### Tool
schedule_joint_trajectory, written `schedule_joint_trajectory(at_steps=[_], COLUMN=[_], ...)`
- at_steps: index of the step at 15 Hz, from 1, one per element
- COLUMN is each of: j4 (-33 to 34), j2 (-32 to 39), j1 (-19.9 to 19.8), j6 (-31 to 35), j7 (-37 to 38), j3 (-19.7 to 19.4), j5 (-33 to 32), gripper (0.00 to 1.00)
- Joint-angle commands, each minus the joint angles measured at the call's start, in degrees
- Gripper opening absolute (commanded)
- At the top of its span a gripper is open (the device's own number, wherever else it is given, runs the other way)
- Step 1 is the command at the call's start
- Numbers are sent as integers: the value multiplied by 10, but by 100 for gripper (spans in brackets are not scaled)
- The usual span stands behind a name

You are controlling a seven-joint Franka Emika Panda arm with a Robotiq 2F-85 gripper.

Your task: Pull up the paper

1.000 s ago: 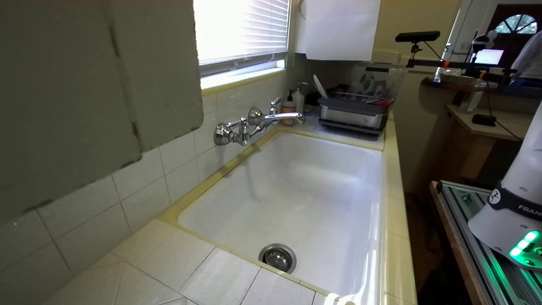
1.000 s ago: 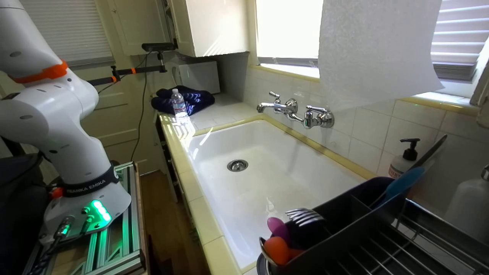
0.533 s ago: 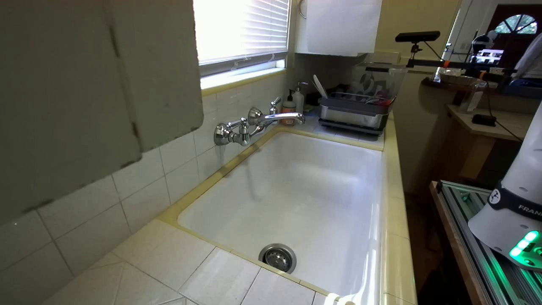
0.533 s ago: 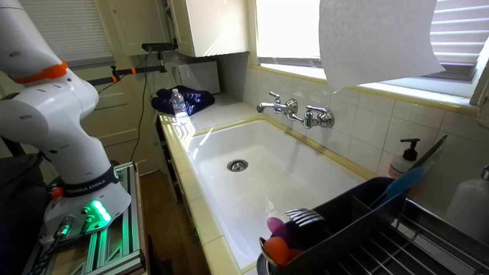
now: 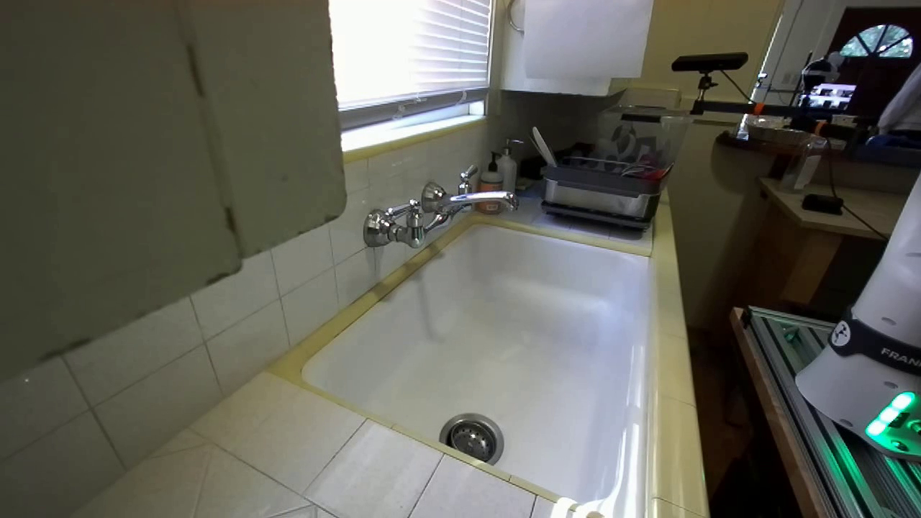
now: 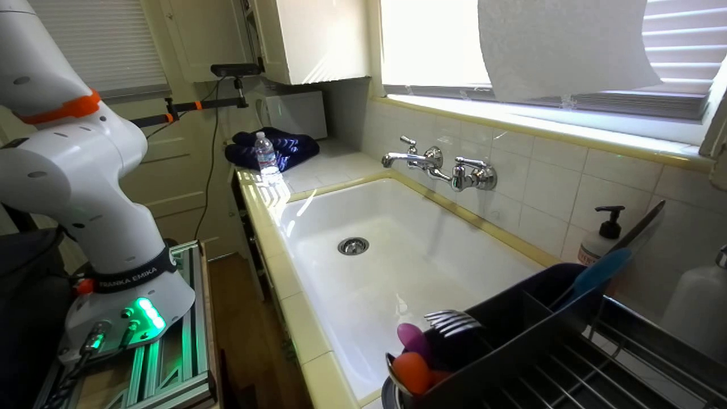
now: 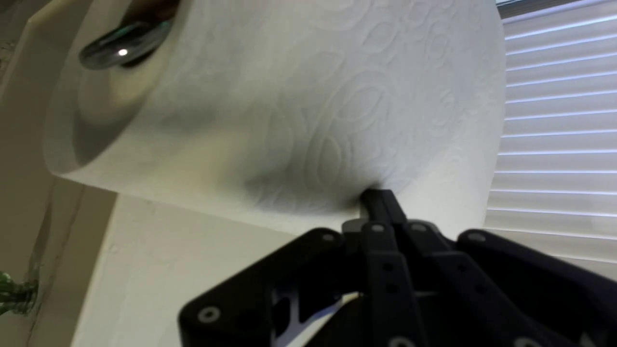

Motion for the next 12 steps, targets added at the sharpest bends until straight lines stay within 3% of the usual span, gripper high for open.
schedule_joint_trajectory(at_steps=[1, 7, 12], j4=[10, 18, -3], j2=[1, -6, -37], j1=[-15, -14, 5], j6=[-10, -9, -11], j7=[-11, -14, -21], j3=[-13, -20, 9], j5=[6, 15, 9], gripper=[0, 0, 0])
